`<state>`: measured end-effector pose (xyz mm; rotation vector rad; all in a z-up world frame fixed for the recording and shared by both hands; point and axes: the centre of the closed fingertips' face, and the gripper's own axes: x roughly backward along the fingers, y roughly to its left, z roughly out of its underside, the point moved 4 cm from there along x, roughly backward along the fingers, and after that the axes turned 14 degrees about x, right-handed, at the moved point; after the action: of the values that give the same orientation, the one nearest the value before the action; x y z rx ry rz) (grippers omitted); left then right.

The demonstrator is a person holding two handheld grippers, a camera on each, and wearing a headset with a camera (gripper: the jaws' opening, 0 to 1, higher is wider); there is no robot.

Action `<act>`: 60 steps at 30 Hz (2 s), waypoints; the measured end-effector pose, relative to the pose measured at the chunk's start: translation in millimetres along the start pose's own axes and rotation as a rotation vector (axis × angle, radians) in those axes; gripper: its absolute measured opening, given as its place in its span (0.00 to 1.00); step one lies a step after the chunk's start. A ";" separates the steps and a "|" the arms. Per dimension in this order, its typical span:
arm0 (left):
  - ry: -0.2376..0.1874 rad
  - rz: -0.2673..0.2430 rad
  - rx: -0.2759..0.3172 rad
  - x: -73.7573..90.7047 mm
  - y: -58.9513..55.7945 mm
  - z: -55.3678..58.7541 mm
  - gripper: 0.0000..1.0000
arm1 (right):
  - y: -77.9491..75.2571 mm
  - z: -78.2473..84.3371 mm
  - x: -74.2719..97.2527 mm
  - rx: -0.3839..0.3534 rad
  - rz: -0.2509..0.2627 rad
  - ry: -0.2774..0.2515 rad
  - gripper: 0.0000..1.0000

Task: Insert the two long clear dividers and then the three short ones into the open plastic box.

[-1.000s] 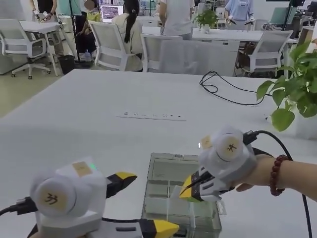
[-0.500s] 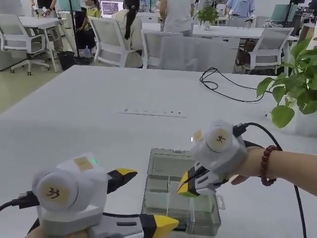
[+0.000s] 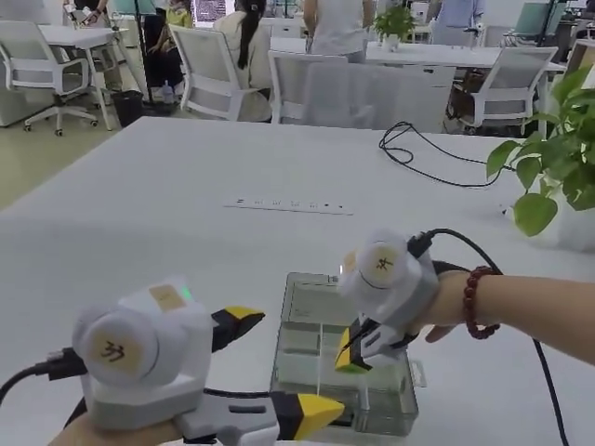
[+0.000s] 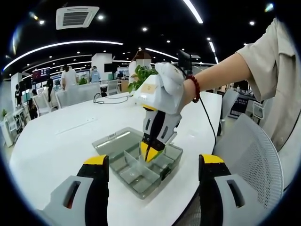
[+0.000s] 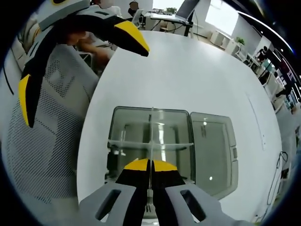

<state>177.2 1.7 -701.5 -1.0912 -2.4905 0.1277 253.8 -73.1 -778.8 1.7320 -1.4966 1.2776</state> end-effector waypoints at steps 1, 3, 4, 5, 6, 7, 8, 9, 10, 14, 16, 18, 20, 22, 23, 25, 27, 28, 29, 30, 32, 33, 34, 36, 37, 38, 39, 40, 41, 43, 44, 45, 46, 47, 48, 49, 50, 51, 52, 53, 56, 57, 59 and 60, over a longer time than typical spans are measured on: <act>-0.001 0.001 0.005 -0.3 0.0 0.5 0.79 | -0.3 0.8 -1.4 0.001 -0.006 0.005 0.02; 0.001 0.002 0.007 -0.8 -0.4 1.4 0.79 | -0.7 2.9 -3.8 -0.024 -0.020 0.011 0.02; 0.004 0.002 0.006 -1.0 -0.5 2.3 0.79 | -0.9 3.9 -5.7 -0.035 -0.029 0.015 0.02; 0.006 0.002 0.006 -1.0 -0.8 2.8 0.80 | -0.7 4.3 -7.4 -0.036 -0.034 0.020 0.02; 0.006 0.005 0.009 -0.9 -1.4 3.1 0.80 | 0.5 4.6 -9.4 -0.029 -0.039 0.033 0.02; 0.004 0.005 0.011 -0.8 -1.6 2.9 0.80 | 1.2 4.8 -10.7 -0.021 -0.042 0.043 0.02; 0.002 0.004 0.012 -0.4 -1.5 2.6 0.80 | 1.7 4.8 -12.0 -0.008 -0.042 0.058 0.02; 0.000 0.003 0.012 -0.1 -1.2 2.4 0.80 | 1.7 4.1 -12.3 -0.003 -0.047 0.061 0.02; 0.000 0.003 0.013 0.3 -0.7 2.4 0.80 | 1.7 4.2 -12.2 -0.002 -0.049 0.064 0.02; -0.009 -0.003 0.021 2.3 0.0 1.8 0.80 | 1.6 4.8 -12.2 -0.008 -0.061 0.071 0.02; -0.006 -0.006 0.022 2.7 0.4 2.6 0.80 | 1.7 4.5 -15.2 -0.009 -0.066 0.088 0.02; -0.004 -0.006 0.021 2.6 0.7 3.4 0.80 | 2.3 4.3 -16.8 -0.002 -0.071 0.107 0.02; -0.002 -0.008 0.018 2.9 0.8 3.5 0.80 | 2.3 4.0 -15.9 -0.001 -0.075 0.116 0.02; -0.001 -0.007 0.016 3.2 0.7 3.5 0.80 | 2.4 4.5 -15.6 -0.005 -0.076 0.118 0.02; 0.000 -0.008 0.013 3.2 0.7 3.5 0.80 | 2.6 4.5 -15.7 -0.008 -0.076 0.119 0.02; -0.004 -0.005 0.011 3.2 -0.2 3.0 0.81 | 3.0 4.3 -15.8 -0.004 -0.073 0.121 0.02; -0.007 -0.003 0.013 3.4 -0.7 2.9 0.82 | 3.4 4.5 -15.7 -0.016 -0.067 0.114 0.02; -0.009 -0.004 0.014 3.4 -0.7 3.1 0.82 | 3.6 5.0 -15.3 -0.015 -0.064 0.109 0.02; -0.008 -0.005 0.015 3.7 -1.1 3.2 0.82 | 3.8 5.0 -15.1 -0.012 -0.062 0.103 0.03; -0.007 -0.005 0.016 3.8 -1.3 3.5 0.82 | 3.7 4.7 -15.1 -0.011 -0.058 0.099 0.03; -0.005 -0.005 0.015 3.7 -1.6 4.0 0.83 | 3.4 4.4 -14.8 -0.015 -0.048 0.087 0.03; -0.005 -0.006 0.016 3.6 -1.5 4.0 0.83 | 3.0 3.6 -14.4 -0.032 -0.042 0.071 0.04; -0.005 -0.006 0.018 3.5 -1.5 4.1 0.83 | 1.2 2.2 -13.7 -0.055 -0.028 0.045 0.05; -0.007 -0.010 0.019 3.6 -1.5 4.0 0.84 | -0.1 -0.5 -10.9 -0.081 -0.019 0.012 0.06; -0.007 -0.010 0.020 3.7 -1.6 4.1 0.84 | -0.7 -1.1 -9.3 -0.089 -0.017 0.007 0.08; -0.005 -0.012 0.020 3.8 -1.7 4.3 0.84 | -2.0 -3.7 -7.1 -0.097 -0.009 -0.009 0.09; -0.005 -0.013 0.019 3.9 -1.8 4.1 0.85 | -2.0 -5.3 -5.4 -0.100 -0.009 -0.020 0.10; -0.005 -0.014 0.018 3.9 -1.8 4.1 0.85 | -1.9 -6.9 -3.9 -0.102 -0.010 -0.028 0.10; -0.005 -0.016 0.017 3.7 -1.9 4.1 0.85 | -1.8 -8.7 -2.2 -0.105 -0.005 -0.038 0.12; -0.007 -0.017 0.018 3.5 -1.9 3.5 0.85 | -0.8 -10.3 -0.1 -0.107 -0.001 -0.049 0.16; -0.008 -0.018 0.019 3.5 -1.9 3.4 0.86 | 0.2 -10.8 0.6 -0.105 -0.002 -0.049 0.17; -0.008 -0.018 0.018 3.4 -2.1 3.2 0.86 | 1.1 -11.5 1.9 -0.105 -0.001 -0.054 0.17; -0.007 -0.019 0.016 3.4 -2.1 3.1 0.86 | 1.2 -11.8 2.1 -0.108 0.000 -0.056 0.19; -0.006 -0.020 0.015 3.5 -2.3 3.0 0.86 | 1.9 -12.1 3.1 -0.115 -0.002 -0.058 0.21; -0.005 -0.020 0.015 3.6 -2.3 2.9 0.87 | 2.0 -12.2 3.4 -0.118 -0.002 -0.060 0.24; -0.006 -0.021 0.015 3.7 -2.1 2.8 0.87 | 2.9 -12.7 4.9 -0.124 -0.003 -0.065 0.25; -0.007 -0.021 0.014 3.9 -2.0 2.5 0.87 | 3.4 -12.4 5.9 -0.126 -0.003 -0.066 0.27; -0.008 -0.023 0.014 3.8 -1.6 2.4 0.87 | 4.3 -12.1 7.2 -0.127 -0.002 -0.067 0.28; -0.008 -0.024 0.014 3.8 -1.5 2.3 0.88 | 4.9 -11.6 7.7 -0.126 -0.002 -0.065 0.28; -0.008 -0.025 0.013 4.0 -1.5 2.0 0.88 | 5.7 -10.7 9.3 -0.123 -0.001 -0.062 0.29; -0.009 -0.027 0.011 4.4 -1.4 0.9 0.89 | 6.8 -8.9 14.8 -0.118 0.007 -0.062 0.32; -0.011 -0.027 0.012 4.7 -1.3 0.5 0.89 | 7.3 -8.3 16.6 -0.117 0.010 -0.063 0.32; -0.011 -0.029 0.013 5.2 -0.5 0.3 0.89 | 8.3 -6.9 20.1 -0.119 0.019 -0.068 0.33; -0.010 -0.030 0.014 5.4 -0.1 0.5 0.90 | 9.8 -5.6 22.0 -0.118 0.021 -0.071 0.35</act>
<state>173.7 5.6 -700.1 -1.0491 -2.5099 0.1417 241.6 -81.1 -758.8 1.7057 -1.6008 1.1240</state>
